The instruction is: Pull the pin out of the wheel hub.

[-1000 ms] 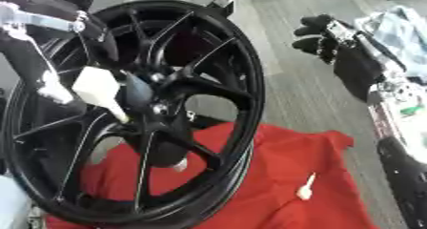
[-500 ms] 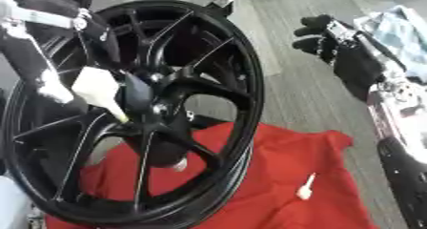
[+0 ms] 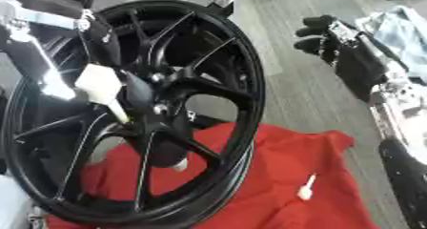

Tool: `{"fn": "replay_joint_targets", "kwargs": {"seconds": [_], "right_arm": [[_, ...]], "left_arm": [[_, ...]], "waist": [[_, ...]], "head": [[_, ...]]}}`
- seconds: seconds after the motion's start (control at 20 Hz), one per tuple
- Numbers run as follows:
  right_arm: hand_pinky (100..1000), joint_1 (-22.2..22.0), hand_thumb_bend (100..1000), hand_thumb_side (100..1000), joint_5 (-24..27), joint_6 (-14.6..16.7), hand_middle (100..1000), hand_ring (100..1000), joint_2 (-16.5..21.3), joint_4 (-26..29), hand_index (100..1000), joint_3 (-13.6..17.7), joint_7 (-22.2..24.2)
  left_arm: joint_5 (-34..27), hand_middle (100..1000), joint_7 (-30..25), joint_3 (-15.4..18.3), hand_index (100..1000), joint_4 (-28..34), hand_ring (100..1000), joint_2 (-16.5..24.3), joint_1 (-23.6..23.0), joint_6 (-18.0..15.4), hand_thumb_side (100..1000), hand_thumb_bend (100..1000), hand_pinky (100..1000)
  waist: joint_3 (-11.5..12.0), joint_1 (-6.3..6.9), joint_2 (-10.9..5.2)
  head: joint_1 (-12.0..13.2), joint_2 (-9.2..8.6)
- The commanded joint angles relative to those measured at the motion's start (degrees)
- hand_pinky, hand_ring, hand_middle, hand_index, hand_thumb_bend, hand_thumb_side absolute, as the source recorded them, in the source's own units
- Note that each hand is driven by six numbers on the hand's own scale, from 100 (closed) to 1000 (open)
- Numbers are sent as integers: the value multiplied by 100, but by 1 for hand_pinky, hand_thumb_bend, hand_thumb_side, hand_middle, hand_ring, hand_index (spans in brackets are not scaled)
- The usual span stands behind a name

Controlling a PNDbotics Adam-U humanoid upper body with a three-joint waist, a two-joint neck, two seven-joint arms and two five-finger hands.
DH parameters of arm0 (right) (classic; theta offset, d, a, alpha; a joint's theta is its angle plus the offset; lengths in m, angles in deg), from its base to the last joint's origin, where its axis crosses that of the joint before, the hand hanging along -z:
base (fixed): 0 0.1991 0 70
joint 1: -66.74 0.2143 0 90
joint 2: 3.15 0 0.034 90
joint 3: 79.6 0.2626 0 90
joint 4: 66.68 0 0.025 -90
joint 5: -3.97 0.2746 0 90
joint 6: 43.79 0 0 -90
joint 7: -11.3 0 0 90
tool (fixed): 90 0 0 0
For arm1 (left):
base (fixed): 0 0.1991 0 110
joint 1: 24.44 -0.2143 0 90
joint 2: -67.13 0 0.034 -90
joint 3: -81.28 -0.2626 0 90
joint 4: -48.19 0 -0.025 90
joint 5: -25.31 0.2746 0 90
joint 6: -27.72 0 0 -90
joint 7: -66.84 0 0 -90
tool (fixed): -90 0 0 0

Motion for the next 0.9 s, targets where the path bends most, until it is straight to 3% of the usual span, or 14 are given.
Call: {"fn": "replay_joint_targets", "kwargs": {"seconds": [0.05, 0.3, 0.5, 0.7, 0.9], "right_arm": [[923, 75, 100, 737, -20, -1, 737, 762, 185, 42, 827, 20, 4], [923, 81, 100, 738, -17, -9, 737, 762, 185, 31, 827, 24, -5], [923, 83, 100, 738, -16, -11, 737, 762, 185, 29, 828, 21, -5], [923, 80, 100, 739, -23, -13, 738, 762, 184, 26, 828, 17, -2], [924, 84, 100, 737, -17, -15, 738, 762, 184, 26, 828, 19, -5]], "left_arm": [[-60, 751, 5, 61, 766, 79, 819, 78, 98, 50, 209, 470, 880], [28, 705, 5, 22, 589, 93, 799, 78, 105, 15, 101, 441, 872], [72, 647, 5, 63, 511, 84, 765, 62, 111, 62, 100, 330, 850], [30, 587, 5, 127, 363, 165, 723, 74, 125, 206, 100, 222, 814], [19, 559, 5, 252, 277, 352, 705, 160, 134, 268, 100, 212, 804]], "waist": [[-9, -31, -88], [-8, -28, -92], [-4, -30, -93], [2, -28, -94], [7, -23, -101]], "head": [[7, -55], [13, -52], [12, -54], [21, -38], [20, -22]]}}
